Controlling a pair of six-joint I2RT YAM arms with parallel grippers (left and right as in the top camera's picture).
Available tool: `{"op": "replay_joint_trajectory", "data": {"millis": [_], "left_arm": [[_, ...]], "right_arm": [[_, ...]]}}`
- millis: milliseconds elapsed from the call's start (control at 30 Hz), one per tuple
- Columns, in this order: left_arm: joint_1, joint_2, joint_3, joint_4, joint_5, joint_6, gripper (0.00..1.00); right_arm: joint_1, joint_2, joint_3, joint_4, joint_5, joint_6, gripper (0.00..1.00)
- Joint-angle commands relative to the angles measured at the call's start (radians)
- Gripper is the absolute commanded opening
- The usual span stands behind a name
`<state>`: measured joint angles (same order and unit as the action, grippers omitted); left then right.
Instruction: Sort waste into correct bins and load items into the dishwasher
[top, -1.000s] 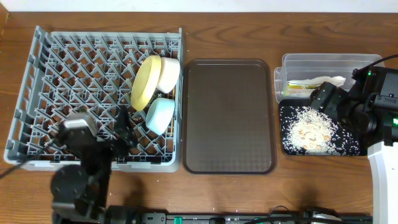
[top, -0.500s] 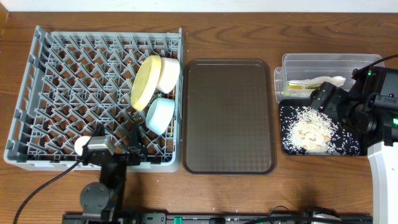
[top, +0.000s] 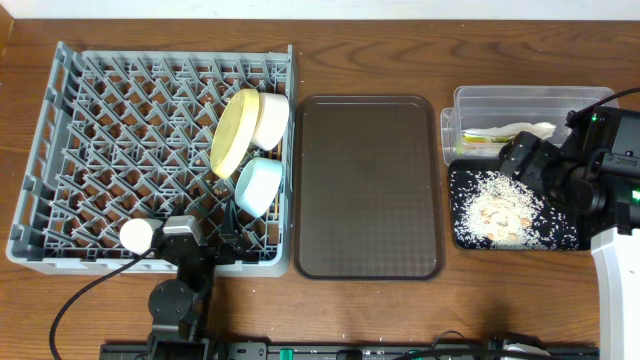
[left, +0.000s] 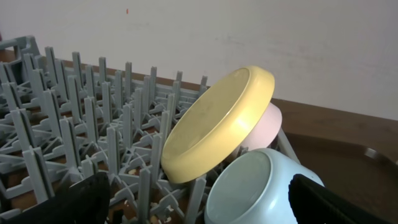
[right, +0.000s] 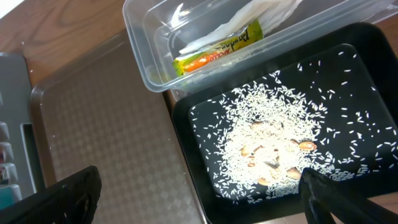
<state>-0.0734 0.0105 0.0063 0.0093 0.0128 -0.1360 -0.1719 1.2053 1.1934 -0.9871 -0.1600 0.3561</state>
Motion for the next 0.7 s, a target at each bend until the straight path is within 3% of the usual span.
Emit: {"op": "replay_joint_trajectory", "data": {"millis": [0, 133, 667], "left_arm": [[0.005, -0.005, -0.002, -0.021, 0.003, 0.008, 0.93], [0.005, -0.005, -0.002, -0.081, 0.003, 0.008, 0.93], [0.005, 0.001, -0.002, -0.080, 0.003, 0.008, 0.93]], "right_arm": [[-0.005, -0.014, 0.002, -0.001, 0.006, 0.006, 0.99], [-0.005, -0.014, 0.002, -0.001, 0.006, 0.006, 0.99], [0.021, -0.014, 0.002, -0.001, 0.006, 0.006, 0.99]]}}
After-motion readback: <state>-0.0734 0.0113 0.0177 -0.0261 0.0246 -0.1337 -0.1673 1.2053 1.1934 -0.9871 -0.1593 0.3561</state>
